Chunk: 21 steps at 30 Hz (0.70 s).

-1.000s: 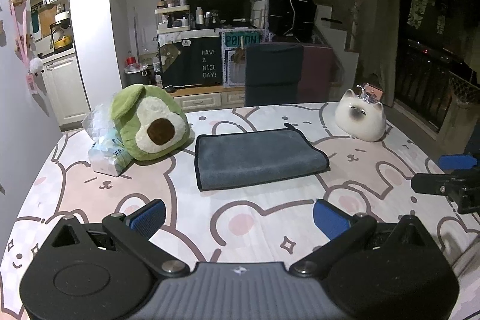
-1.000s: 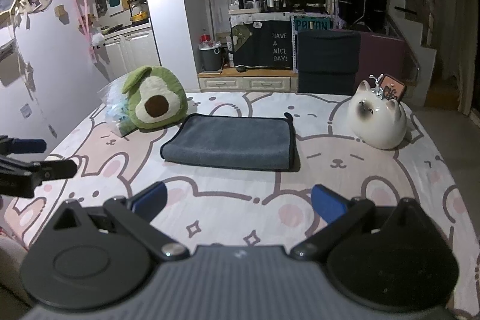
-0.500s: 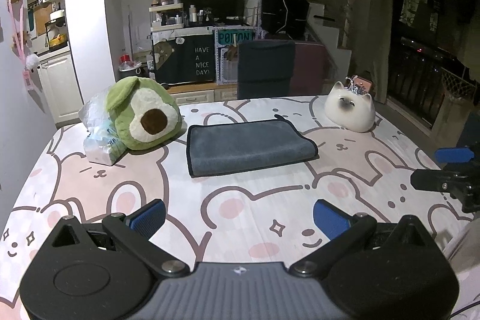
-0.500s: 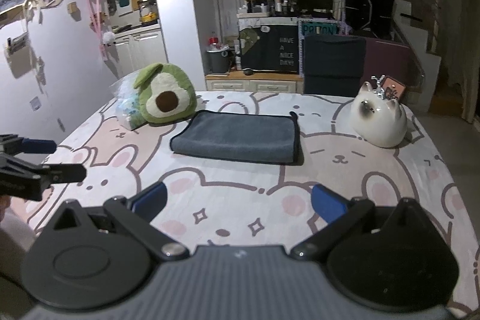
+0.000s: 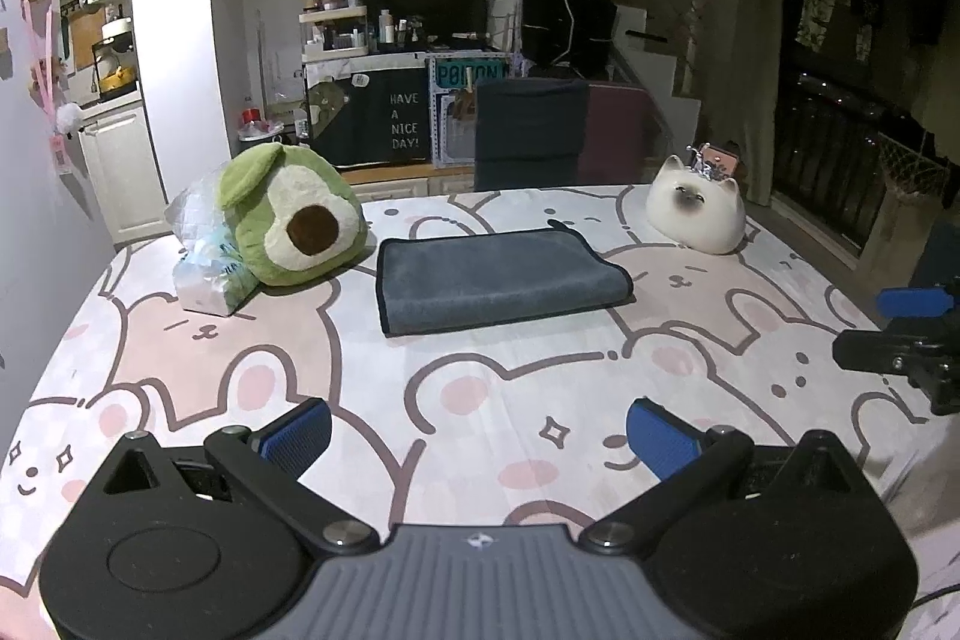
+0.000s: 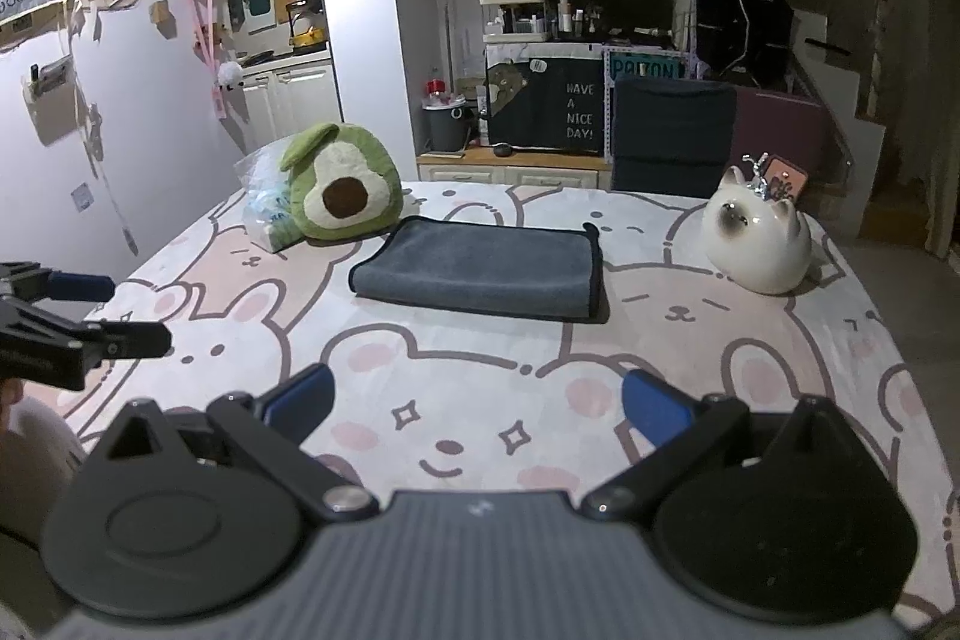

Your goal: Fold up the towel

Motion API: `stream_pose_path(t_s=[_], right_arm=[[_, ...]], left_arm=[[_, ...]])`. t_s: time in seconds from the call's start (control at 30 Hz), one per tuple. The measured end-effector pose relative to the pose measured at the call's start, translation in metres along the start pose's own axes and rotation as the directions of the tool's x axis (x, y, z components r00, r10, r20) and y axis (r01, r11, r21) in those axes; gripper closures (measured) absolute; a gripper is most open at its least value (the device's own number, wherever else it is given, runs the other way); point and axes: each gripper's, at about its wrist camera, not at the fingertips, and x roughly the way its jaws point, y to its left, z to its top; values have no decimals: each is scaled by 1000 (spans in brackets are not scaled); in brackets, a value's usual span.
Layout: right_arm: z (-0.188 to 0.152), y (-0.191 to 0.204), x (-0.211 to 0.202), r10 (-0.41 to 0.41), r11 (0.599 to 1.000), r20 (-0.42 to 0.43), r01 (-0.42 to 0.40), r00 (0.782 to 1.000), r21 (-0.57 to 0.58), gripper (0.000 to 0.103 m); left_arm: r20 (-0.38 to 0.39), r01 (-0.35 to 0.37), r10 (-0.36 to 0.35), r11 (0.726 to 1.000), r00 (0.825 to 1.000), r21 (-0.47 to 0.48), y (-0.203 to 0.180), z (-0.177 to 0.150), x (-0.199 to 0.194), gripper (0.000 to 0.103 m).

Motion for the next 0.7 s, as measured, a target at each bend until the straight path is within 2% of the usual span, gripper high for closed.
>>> stream_pose_path(t_s=[0.7], right_arm=[[-6, 0, -1, 6, 1000, 17, -6, 1000, -19, 0]], left_arm=[[2, 10, -10, 1000, 1000, -23, 4, -7, -1, 0]])
